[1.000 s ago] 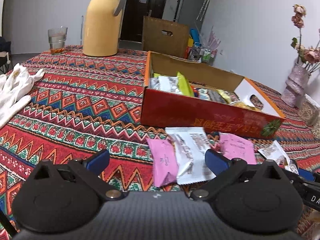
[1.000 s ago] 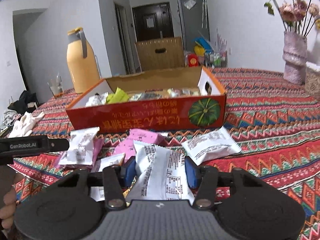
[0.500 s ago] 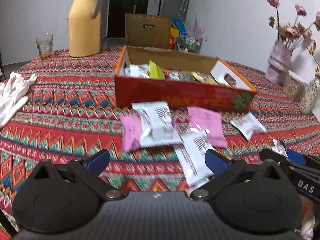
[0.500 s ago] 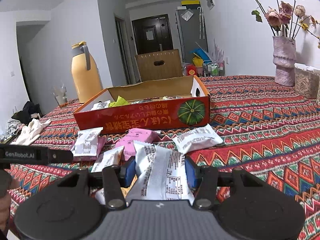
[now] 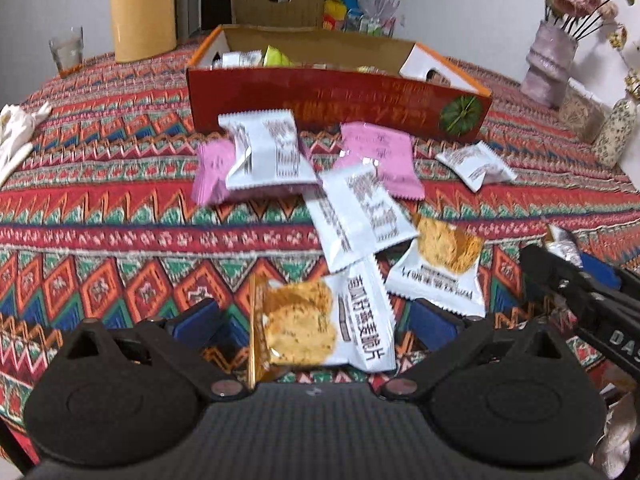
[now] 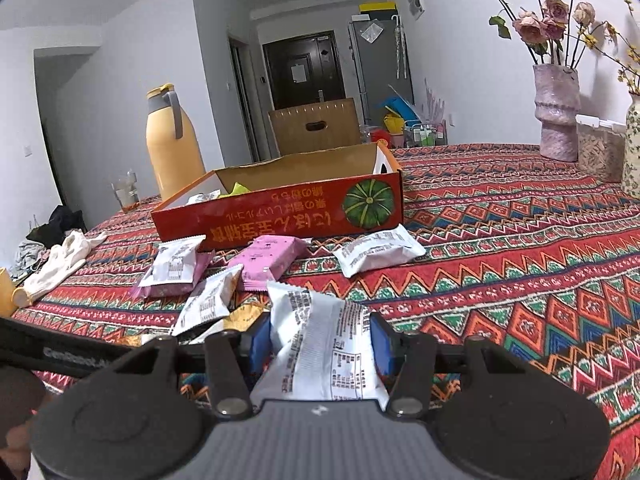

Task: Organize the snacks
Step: 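Grasp a cracker packet with the left gripper while the right holds its white packet, then lift both held packets and carry them over the open box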

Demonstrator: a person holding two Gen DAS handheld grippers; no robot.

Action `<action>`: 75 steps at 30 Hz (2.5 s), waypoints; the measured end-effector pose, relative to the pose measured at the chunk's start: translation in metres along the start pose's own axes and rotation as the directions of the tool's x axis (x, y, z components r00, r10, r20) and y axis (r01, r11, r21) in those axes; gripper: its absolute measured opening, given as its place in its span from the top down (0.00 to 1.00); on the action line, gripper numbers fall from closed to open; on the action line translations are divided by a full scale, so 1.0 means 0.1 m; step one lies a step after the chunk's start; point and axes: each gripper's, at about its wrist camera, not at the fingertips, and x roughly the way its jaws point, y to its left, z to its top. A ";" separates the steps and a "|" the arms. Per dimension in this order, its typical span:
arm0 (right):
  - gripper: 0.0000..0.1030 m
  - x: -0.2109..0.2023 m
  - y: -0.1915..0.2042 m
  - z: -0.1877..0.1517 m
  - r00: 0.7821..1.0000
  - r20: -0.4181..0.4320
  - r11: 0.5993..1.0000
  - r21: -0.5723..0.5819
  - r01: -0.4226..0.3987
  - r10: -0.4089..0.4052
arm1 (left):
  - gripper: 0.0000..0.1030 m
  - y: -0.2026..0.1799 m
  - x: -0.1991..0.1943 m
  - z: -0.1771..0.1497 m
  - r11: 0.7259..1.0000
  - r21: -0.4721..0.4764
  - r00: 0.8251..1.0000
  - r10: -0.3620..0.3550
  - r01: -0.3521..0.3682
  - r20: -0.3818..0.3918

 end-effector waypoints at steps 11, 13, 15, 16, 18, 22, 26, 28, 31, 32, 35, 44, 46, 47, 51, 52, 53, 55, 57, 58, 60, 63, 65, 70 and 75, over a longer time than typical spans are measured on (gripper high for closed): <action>0.51 -0.09 -0.01 -0.06 1.000 0.009 1.000 0.002 -0.005 0.005 | 0.19 -0.09 -0.04 -0.09 0.995 0.011 0.994 0.100 -0.101 0.054; 0.51 -0.11 -0.01 -0.07 1.000 0.011 1.000 0.000 -0.006 0.006 | 0.27 -0.07 -0.07 -0.10 0.995 0.002 0.993 0.098 -0.098 0.061; 0.51 -0.12 0.00 -0.07 1.000 0.013 1.000 -0.004 -0.006 0.006 | 0.31 -0.07 -0.08 -0.11 0.995 0.003 0.993 0.101 -0.102 0.067; 0.51 -0.13 0.01 -0.08 1.000 0.013 1.000 -0.005 -0.006 0.006 | 0.34 -0.07 -0.09 -0.12 0.995 0.005 0.992 0.100 -0.100 0.070; 0.51 -0.14 0.01 -0.08 1.000 0.015 1.000 -0.007 -0.004 0.004 | 0.39 -0.08 -0.11 -0.13 0.995 0.011 0.993 0.093 -0.094 0.078; 0.51 -0.16 0.03 -0.07 1.000 0.018 1.000 -0.009 0.000 0.000 | 0.48 -0.09 -0.17 -0.14 0.996 0.027 0.992 0.076 -0.079 0.098; 0.51 -0.15 0.04 -0.06 1.000 0.018 1.000 -0.016 0.001 0.000 | 0.49 -0.08 -0.18 -0.13 0.997 0.029 0.992 0.069 -0.073 0.105; 0.51 -0.15 0.05 -0.05 1.000 0.019 1.000 -0.020 0.003 -0.002 | 0.49 -0.07 -0.22 -0.12 0.997 0.032 0.991 0.064 -0.068 0.117; 0.51 -0.15 0.06 -0.02 1.000 0.025 1.000 -0.028 0.007 -0.007 | 0.49 -0.06 -0.29 -0.07 0.997 0.038 0.987 0.061 -0.067 0.147; 0.51 -0.14 0.06 -0.01 1.000 0.027 0.999 -0.032 0.009 -0.008 | 0.49 -0.06 -0.32 -0.05 0.997 0.039 0.986 0.060 -0.067 0.158; 0.51 -0.13 0.07 0.05 0.999 0.040 0.999 -0.050 0.017 -0.015 | 0.49 -0.05 -0.38 0.03 0.997 0.041 0.981 0.057 -0.066 0.187; 0.51 -0.03 0.07 0.32 0.995 0.091 0.995 -0.090 0.050 -0.042 | 0.49 0.00 -0.45 0.40 0.997 0.033 0.964 0.052 -0.063 0.260; 0.51 0.01 0.06 0.39 0.994 0.102 0.994 -0.097 0.057 -0.047 | 0.49 0.00 -0.46 0.49 0.997 0.031 0.960 0.054 -0.065 0.274; 0.51 0.03 0.06 0.43 0.993 0.109 0.993 -0.099 0.059 -0.048 | 0.49 0.01 -0.46 0.54 0.998 0.029 0.959 0.052 -0.062 0.279; 0.51 0.14 0.04 0.61 0.990 0.132 0.993 -0.103 0.058 -0.045 | 0.49 0.03 -0.45 0.74 0.999 0.009 0.955 0.048 -0.053 0.294; 0.51 0.17 0.04 0.65 0.990 0.137 0.993 -0.106 0.059 -0.044 | 0.49 0.04 -0.44 0.78 0.999 0.006 0.954 0.049 -0.053 0.296; 0.51 0.20 0.04 0.69 0.989 0.143 0.992 -0.110 0.060 -0.044 | 0.49 0.04 -0.43 0.83 0.998 0.003 0.952 0.053 -0.056 0.300; 0.51 0.26 0.05 0.78 0.987 0.154 0.991 -0.116 0.061 -0.042 | 0.49 0.05 -0.41 0.94 0.998 -0.003 0.950 0.060 -0.062 0.307; 0.51 0.34 0.05 0.89 0.986 0.163 0.991 -0.121 0.061 -0.040 | 0.49 0.06 -0.38 1.03 0.998 -0.010 0.947 0.063 -0.063 0.314; 0.51 0.37 0.06 0.94 0.985 0.166 0.990 -0.124 0.061 -0.040 | 0.49 0.06 -0.37 1.08 0.998 -0.012 0.946 0.064 -0.064 0.318; 0.51 0.45 0.07 1.04 0.984 0.176 0.989 -0.136 0.063 -0.039 | 0.49 0.07 -0.33 1.17 0.998 -0.015 0.944 0.069 -0.068 0.323; 0.51 0.58 0.09 1.17 0.983 0.182 0.987 -0.149 0.060 -0.032 | 0.49 0.08 -0.25 1.33 0.997 -0.024 0.943 0.077 -0.073 0.324; 0.51 0.68 0.10 1.27 0.983 0.182 0.986 -0.157 0.061 -0.032 | 0.49 0.10 -0.20 1.41 0.997 -0.030 0.942 0.083 -0.078 0.325; 0.51 0.95 0.10 1.48 0.983 0.180 0.984 -0.161 0.072 -0.043 | 0.49 0.14 -0.05 1.64 0.995 -0.055 0.942 0.092 -0.078 0.323; 0.51 1.24 0.07 1.66 0.984 0.169 0.984 -0.158 0.082 -0.054 | 0.49 0.21 0.15 1.89 0.993 -0.086 0.942 0.105 -0.082 0.318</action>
